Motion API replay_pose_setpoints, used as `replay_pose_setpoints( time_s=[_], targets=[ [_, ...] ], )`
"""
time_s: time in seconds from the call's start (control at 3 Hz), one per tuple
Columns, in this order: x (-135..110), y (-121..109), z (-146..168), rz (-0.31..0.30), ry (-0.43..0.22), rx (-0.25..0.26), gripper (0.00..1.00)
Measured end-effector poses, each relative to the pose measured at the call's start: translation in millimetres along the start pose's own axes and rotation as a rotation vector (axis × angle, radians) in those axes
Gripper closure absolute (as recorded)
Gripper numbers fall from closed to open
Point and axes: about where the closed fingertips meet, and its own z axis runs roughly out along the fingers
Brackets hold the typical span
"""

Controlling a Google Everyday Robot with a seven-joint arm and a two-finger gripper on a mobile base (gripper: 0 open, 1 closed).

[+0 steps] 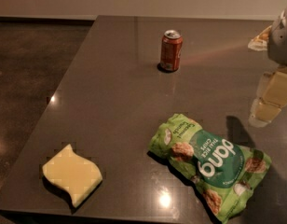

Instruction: Move coke can near sponge

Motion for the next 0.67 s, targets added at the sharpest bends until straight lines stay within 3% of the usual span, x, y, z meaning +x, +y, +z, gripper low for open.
replay_pose_setpoints(
  time_s=[0.33,0.67],
  targets=[
    [0,0,0,0.0,0.0,0.0,0.0],
    [-12,-12,9,0.048,0.002,0.017,0.0]
  ],
)
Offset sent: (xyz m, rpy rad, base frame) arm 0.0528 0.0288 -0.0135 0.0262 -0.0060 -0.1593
